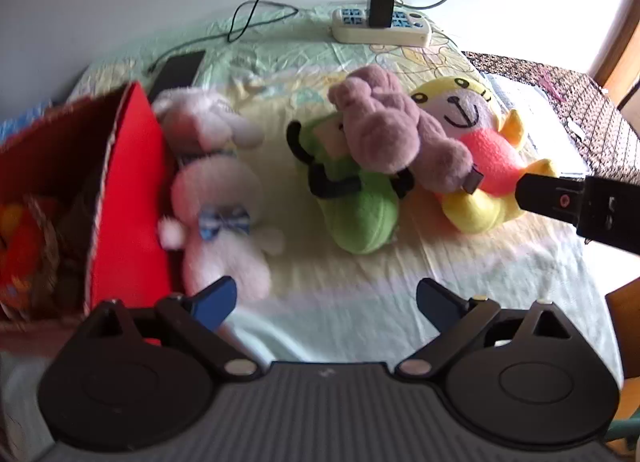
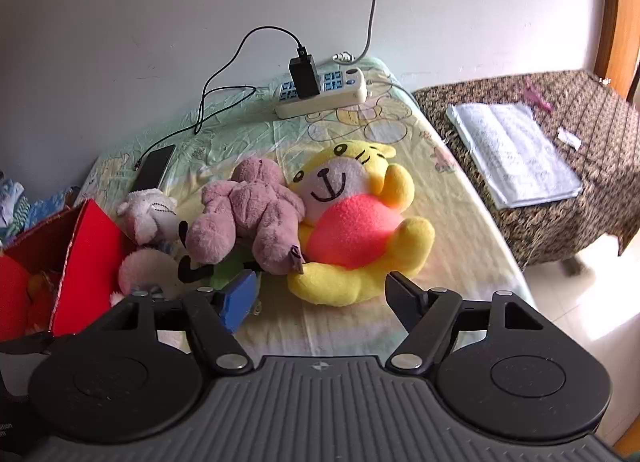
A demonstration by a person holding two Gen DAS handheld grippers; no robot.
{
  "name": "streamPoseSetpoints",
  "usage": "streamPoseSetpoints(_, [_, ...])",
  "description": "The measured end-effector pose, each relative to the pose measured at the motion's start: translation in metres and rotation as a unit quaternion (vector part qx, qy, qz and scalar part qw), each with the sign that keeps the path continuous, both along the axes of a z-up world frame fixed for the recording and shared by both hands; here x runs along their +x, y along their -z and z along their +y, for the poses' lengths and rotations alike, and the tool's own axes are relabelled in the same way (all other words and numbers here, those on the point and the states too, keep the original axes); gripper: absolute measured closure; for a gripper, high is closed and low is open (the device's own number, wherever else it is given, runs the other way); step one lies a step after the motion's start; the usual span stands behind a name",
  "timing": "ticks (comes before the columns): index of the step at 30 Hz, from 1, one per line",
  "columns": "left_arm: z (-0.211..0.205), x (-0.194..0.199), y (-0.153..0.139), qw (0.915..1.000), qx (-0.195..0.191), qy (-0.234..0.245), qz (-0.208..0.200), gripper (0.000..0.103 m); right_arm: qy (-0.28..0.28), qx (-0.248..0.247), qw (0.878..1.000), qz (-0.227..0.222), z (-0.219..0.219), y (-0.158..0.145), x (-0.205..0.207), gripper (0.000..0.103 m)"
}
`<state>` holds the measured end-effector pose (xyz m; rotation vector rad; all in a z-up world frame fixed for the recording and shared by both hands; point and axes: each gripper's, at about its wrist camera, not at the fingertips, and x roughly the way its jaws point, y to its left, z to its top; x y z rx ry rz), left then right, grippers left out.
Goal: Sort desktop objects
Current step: 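Reach both grippers to the pink teddy bear and close on it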
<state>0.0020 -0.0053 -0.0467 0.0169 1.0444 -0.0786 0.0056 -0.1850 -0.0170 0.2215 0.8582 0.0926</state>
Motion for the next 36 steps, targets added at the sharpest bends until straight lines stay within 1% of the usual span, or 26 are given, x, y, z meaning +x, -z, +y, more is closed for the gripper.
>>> streamPoseSetpoints(1, [0.000,0.004,-0.002,1.0000,0.003,0.002,-0.001,0.006,0.001,0.007,1.000,0.005,0.000,0.001,0.002,0.032])
streamPoseSetpoints(4, [0.003,0.013,-0.011,0.9999,-0.001,0.012,-0.008,0.003,-0.002,0.021,1.000,0.007,0.004,-0.001,0.005,0.033])
streamPoseSetpoints(8, [0.006,0.025,-0.025,0.9991,-0.013,0.033,-0.025,0.001,-0.003,0.046,0.999,-0.013,0.002,-0.010,0.009,0.035])
streamPoseSetpoints(11, [0.002,0.035,-0.030,0.9984,-0.012,0.043,-0.034,0.002,-0.006,0.054,0.998,-0.029,-0.001,-0.014,0.017,0.040])
streamPoseSetpoints(12, [0.001,0.040,-0.031,0.9982,-0.022,0.048,-0.030,0.003,-0.009,0.059,0.998,-0.033,-0.003,-0.015,0.021,0.045])
streamPoseSetpoints(13, [0.001,0.044,-0.032,0.9977,-0.038,0.051,-0.024,0.009,-0.012,0.066,0.997,-0.036,-0.005,-0.016,0.024,0.050])
streamPoseSetpoints(14, [-0.001,0.049,-0.033,0.9973,-0.049,0.051,-0.020,0.014,-0.013,0.074,0.997,-0.036,-0.008,-0.016,0.029,0.051])
streamPoseSetpoints(15, [-0.005,0.053,-0.034,0.9972,-0.051,0.051,-0.020,0.020,-0.016,0.082,0.996,-0.035,-0.011,-0.015,0.034,0.052])
streamPoseSetpoints(17, [-0.015,0.061,-0.033,0.9980,-0.030,0.046,-0.031,0.018,-0.021,0.106,0.994,-0.026,-0.020,-0.010,0.047,0.054])
streamPoseSetpoints(18, [-0.020,0.063,-0.030,0.9981,-0.024,0.046,-0.034,0.010,-0.026,0.120,0.992,-0.019,-0.024,-0.007,0.054,0.055])
streamPoseSetpoints(19, [-0.023,0.068,-0.027,0.9984,-0.022,0.042,-0.029,0.004,-0.030,0.133,0.991,-0.012,-0.028,-0.004,0.061,0.058])
streamPoseSetpoints(20, [-0.025,0.072,-0.024,0.9989,-0.027,0.033,-0.018,0.004,-0.034,0.141,0.989,-0.004,-0.031,-0.001,0.067,0.059])
streamPoseSetpoints(21, [-0.026,0.076,-0.020,0.9989,-0.037,0.028,-0.010,0.007,-0.043,0.149,0.988,0.004,-0.033,0.002,0.073,0.059])
streamPoseSetpoints(22, [-0.026,0.079,-0.018,0.9988,-0.044,0.023,-0.006,0.012,-0.052,0.156,0.986,0.009,-0.035,0.004,0.077,0.060])
streamPoseSetpoints(23, [-0.027,0.082,-0.015,0.9989,-0.044,0.016,-0.003,0.017,-0.060,0.160,0.985,0.014,-0.036,0.007,0.081,0.060])
streamPoseSetpoints(24, [-0.028,0.084,-0.012,0.9991,-0.041,0.008,0.002,0.024,-0.068,0.162,0.984,0.020,-0.036,0.010,0.084,0.060])
streamPoseSetpoints(27, [-0.027,0.089,-0.004,0.9989,-0.044,-0.013,0.006,0.026,-0.092,0.174,0.980,0.038,-0.036,0.022,0.094,0.060])
streamPoseSetpoints(29, [-0.028,0.092,0.003,0.9989,-0.039,-0.023,0.013,0.037,-0.104,0.179,0.977,0.050,-0.034,0.032,0.099,0.060])
streamPoseSetpoints(30, [-0.029,0.093,0.007,0.9988,-0.038,-0.025,0.021,0.048,-0.110,0.180,0.976,0.058,-0.033,0.036,0.101,0.060])
streamPoseSetpoints(31, [-0.030,0.094,0.010,0.9984,-0.041,-0.025,0.028,0.057,-0.115,0.181,0.975,0.064,-0.032,0.040,0.103,0.060])
streamPoseSetpoints(32, [-0.030,0.094,0.013,0.9981,-0.044,-0.028,0.033,0.059,-0.121,0.184,0.973,0.070,-0.032,0.043,0.106,0.060])
streamPoseSetpoints(33, [-0.030,0.094,0.015,0.9979,-0.043,-0.031,0.035,0.063,-0.126,0.185,0.972,0.074,-0.031,0.046,0.108,0.060])
streamPoseSetpoints(36, [-0.029,0.095,0.015,0.9980,-0.038,-0.041,0.027,0.071,-0.138,0.196,0.967,0.085,-0.029,0.055,0.116,0.060])
